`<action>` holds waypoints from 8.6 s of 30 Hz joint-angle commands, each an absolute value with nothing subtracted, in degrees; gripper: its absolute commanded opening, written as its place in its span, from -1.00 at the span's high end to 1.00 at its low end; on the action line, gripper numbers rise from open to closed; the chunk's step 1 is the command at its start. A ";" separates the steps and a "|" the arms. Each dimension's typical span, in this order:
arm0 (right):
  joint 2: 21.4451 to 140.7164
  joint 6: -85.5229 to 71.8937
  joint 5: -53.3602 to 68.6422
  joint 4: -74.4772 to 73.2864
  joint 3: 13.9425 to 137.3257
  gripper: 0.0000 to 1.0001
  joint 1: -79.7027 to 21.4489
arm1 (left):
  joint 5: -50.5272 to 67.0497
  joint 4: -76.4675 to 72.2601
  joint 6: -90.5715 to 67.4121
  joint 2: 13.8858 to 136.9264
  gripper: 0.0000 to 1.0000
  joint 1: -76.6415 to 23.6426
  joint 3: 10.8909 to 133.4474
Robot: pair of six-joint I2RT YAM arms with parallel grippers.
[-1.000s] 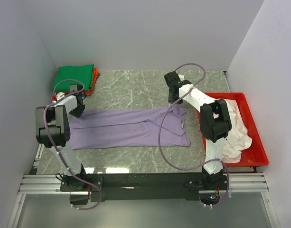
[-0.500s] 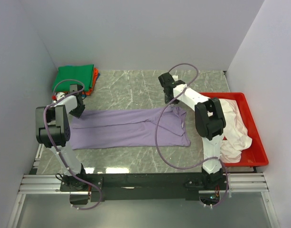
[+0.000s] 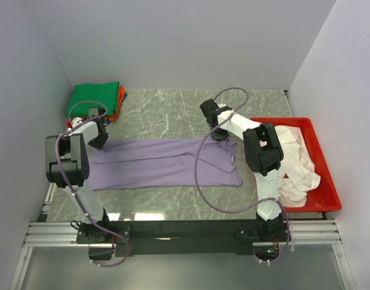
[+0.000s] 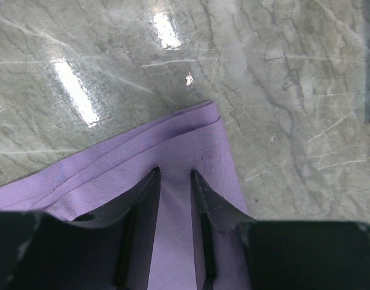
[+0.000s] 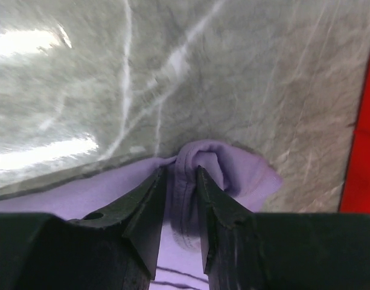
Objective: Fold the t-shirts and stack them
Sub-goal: Fold the tshirt
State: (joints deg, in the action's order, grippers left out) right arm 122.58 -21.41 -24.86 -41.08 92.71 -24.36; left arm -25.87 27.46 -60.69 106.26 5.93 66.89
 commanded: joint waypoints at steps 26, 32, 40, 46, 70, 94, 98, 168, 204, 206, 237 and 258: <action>101.96 -32.87 -7.82 -30.06 75.16 0.92 -7.65 | -27.25 29.18 -60.47 108.19 0.33 6.59 66.71; 98.71 -33.66 -6.94 -28.04 72.86 0.53 -6.50 | -27.07 29.18 -60.47 108.37 0.33 6.50 66.80; 99.22 -34.81 -3.87 -25.67 70.75 0.40 -6.68 | -26.81 28.92 -60.38 108.46 0.34 6.50 66.80; 102.29 -33.67 -2.11 -24.08 71.10 0.38 -7.03 | -26.63 28.83 -60.47 108.63 0.35 6.59 66.80; 110.82 -32.52 -3.78 -25.49 80.68 0.19 -8.00 | -26.72 28.83 -60.29 108.90 0.35 6.50 66.97; 112.33 -34.19 -4.40 -27.07 79.29 0.84 -8.53 | -26.37 29.18 -60.73 109.51 0.35 6.50 67.15; 108.47 -35.06 -5.97 -27.60 77.43 1.00 -8.17 | -26.54 29.35 -60.73 109.51 0.35 6.50 67.15; 80.24 -34.98 -3.60 -13.27 46.05 0.20 -29.26 | -22.48 21.43 -60.10 83.60 -0.48 3.43 57.92; 103.27 -23.64 -12.66 -14.59 67.68 -0.12 -39.55 | -25.75 27.60 -71.02 86.57 -0.05 7.91 49.66; 103.53 -23.47 -12.57 -14.50 67.68 -0.13 -39.55 | -25.84 27.60 -71.10 87.01 0.00 7.91 49.75; 105.12 -23.56 -16.17 -16.43 68.56 1.00 -39.73 | -27.42 27.07 -68.73 88.95 0.81 7.91 51.77; 99.85 -23.29 -15.20 -20.56 66.27 1.00 -39.81 | -30.32 30.41 -67.85 85.34 0.99 8.35 54.93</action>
State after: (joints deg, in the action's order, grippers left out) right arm 103.55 -23.49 -14.13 -18.85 66.92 -39.42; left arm -27.42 29.17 -68.47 87.81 7.81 52.49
